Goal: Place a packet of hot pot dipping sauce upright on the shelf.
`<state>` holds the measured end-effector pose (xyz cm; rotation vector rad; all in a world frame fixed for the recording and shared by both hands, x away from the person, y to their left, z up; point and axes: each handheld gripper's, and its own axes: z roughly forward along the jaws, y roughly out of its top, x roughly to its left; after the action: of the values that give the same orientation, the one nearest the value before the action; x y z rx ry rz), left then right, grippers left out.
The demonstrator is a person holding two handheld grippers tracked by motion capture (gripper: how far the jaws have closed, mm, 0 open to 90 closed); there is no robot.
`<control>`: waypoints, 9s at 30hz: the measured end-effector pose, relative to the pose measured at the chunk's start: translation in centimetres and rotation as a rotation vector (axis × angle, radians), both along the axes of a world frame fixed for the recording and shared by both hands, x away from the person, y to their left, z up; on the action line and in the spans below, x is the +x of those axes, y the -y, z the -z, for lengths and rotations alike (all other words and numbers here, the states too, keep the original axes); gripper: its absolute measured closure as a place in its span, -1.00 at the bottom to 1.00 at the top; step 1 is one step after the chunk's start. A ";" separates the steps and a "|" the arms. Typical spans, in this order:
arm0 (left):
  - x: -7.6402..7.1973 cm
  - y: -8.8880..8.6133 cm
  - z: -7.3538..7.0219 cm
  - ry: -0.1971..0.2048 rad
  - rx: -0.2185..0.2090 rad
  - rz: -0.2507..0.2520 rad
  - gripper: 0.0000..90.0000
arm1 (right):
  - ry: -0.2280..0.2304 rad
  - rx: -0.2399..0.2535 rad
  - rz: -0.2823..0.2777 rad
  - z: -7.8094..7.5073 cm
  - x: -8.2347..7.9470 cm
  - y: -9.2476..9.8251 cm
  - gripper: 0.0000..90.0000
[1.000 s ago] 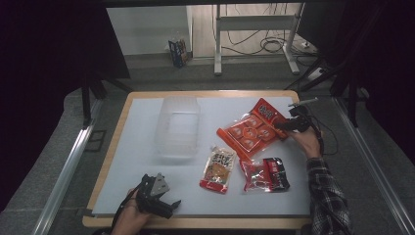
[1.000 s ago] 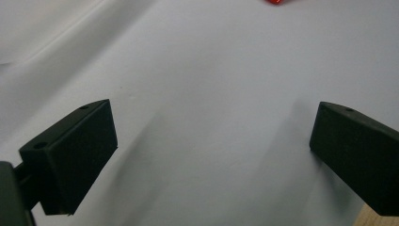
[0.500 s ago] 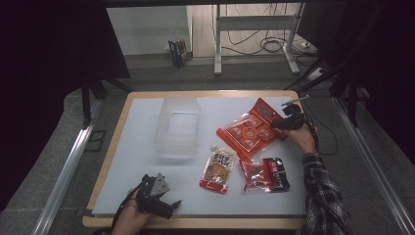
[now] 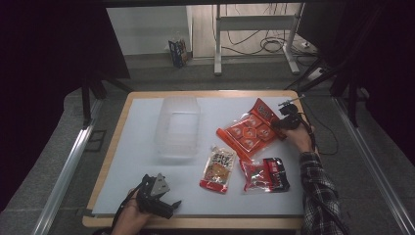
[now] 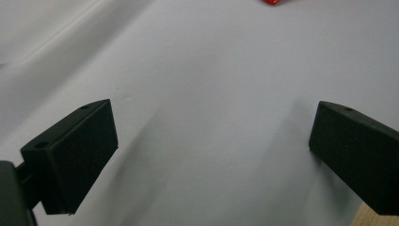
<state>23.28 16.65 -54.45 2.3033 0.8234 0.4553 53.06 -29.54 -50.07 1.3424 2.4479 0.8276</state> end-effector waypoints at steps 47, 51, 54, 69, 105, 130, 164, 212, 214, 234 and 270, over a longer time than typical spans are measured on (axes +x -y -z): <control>-0.1 0.2 -0.1 0.013 0.016 0.004 -0.97 | 0.170 0.151 -0.168 -14.8 -6.6 -4.7 0.97; -0.2 0.2 -0.1 0.013 0.017 0.004 -0.97 | 0.176 0.159 -0.206 -15.7 -7.2 -5.8 0.97; -0.2 0.2 -0.1 0.017 0.020 0.005 -0.97 | 0.188 0.160 -0.237 -16.2 -7.7 -6.8 0.97; -0.3 0.0 -0.6 0.067 0.012 -0.018 -1.00 | 0.235 0.118 -0.355 -18.0 -9.4 -11.9 0.98; -0.3 -1.4 -1.9 0.014 -0.245 -0.024 -1.00 | 0.307 0.192 -0.384 -23.3 -8.4 -18.3 0.98; -2.1 -3.7 -1.9 0.023 -0.205 -0.142 -1.00 | 0.323 0.229 -0.369 -22.8 -5.6 -24.9 0.98; -3.6 -5.9 -1.5 0.000 -0.250 -0.159 -1.00 | 0.292 0.272 -0.306 -18.4 -3.8 -32.8 0.98; -3.5 -5.4 -1.4 -0.017 -0.215 -0.143 -1.00 | 0.255 0.109 -0.268 -12.3 -1.4 -26.9 -0.32; -3.5 -5.4 -1.4 -0.017 -0.213 -0.146 -1.00 | 0.254 0.112 -0.282 -12.3 -1.4 -26.6 -0.43; -3.6 -5.2 -1.4 -0.013 -0.189 -0.127 -1.00 | 0.287 0.052 -0.364 -11.9 -3.4 -23.9 -0.99; -3.5 -4.7 -1.3 -0.020 -0.152 -0.121 -0.98 | 0.191 0.085 -0.409 -6.5 -10.8 -17.4 -1.00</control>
<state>19.79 21.39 -53.13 2.1295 0.9767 0.4087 42.28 -12.10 -43.58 0.7476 2.5897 1.1041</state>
